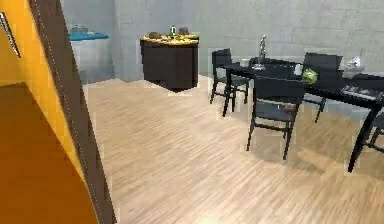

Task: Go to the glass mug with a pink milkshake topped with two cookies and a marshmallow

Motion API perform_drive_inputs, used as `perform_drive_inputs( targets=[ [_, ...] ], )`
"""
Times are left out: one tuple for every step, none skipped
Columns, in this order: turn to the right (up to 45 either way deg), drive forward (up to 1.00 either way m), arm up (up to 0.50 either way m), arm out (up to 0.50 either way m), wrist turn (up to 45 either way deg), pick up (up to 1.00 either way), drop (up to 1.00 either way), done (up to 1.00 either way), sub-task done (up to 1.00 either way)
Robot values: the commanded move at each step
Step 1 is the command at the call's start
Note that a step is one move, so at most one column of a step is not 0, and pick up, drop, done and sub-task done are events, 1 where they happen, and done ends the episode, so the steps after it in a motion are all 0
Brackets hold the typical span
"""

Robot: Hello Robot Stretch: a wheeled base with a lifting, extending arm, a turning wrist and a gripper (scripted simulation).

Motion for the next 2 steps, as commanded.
perform_drive_inputs(
  targets=[
    [45.0,0.00,0.00,0.00,0.0,0.00,0.00,0.00,0.00],
    [0.0,0.50,0.00,0.00,0.0,0.00,0.00,0.00,0.00]
  ],
)
